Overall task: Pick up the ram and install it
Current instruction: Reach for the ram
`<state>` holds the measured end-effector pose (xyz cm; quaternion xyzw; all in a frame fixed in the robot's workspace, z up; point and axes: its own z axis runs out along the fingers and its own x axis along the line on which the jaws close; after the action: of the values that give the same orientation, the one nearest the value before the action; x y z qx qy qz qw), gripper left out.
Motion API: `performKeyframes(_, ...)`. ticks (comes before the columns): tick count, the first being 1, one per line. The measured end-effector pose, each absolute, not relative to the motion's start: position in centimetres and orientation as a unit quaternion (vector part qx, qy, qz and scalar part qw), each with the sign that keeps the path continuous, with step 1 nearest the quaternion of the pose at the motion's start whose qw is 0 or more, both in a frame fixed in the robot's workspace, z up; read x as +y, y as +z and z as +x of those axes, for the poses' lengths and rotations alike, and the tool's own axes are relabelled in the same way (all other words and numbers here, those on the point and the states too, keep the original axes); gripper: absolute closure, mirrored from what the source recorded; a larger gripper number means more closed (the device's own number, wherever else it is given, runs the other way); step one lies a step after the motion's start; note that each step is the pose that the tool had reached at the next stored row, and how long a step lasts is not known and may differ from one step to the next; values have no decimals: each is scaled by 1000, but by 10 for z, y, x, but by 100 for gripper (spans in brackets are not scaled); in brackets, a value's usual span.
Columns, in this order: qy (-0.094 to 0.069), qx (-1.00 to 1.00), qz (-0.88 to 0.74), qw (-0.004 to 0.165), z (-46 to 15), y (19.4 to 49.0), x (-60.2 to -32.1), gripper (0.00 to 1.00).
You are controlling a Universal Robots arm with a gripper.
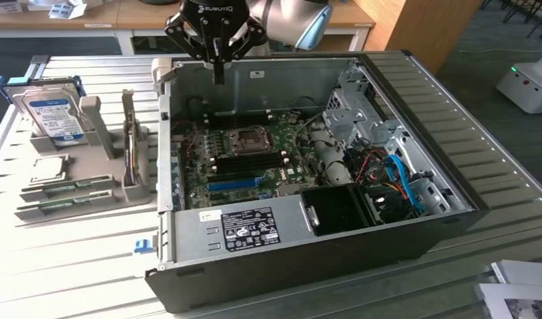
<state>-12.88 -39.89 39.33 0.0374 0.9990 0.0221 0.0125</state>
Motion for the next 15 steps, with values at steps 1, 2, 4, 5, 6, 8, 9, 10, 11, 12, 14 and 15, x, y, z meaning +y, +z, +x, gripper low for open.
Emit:
performKeyframes(1, 22, 999, 37, 12, -130, 393, -399, 90)
performKeyframes(2, 22, 999, 37, 13, -131, 393, -399, 90)
performKeyframes(4, 22, 999, 37, 12, -134, 393, -399, 90)
performKeyframes(5, 22, 999, 37, 12, -135, 393, -399, 90)
performKeyframes(6, 22, 999, 37, 12, -137, 393, -399, 90)
performKeyframes(8, 22, 999, 37, 12, -140, 393, -399, 90)
performKeyframes(9, 22, 999, 37, 12, -141, 393, -399, 90)
performKeyframes(10, 22, 999, 37, 13, -143, 393, -399, 90)
performKeyframes(11, 22, 999, 37, 13, -144, 393, -399, 90)
performKeyframes(12, 22, 999, 37, 13, -146, 393, -399, 90)
performKeyframes(14, 22, 999, 37, 13, -149, 393, -399, 90)
performKeyframes(15, 22, 999, 37, 12, -151, 393, -399, 90)
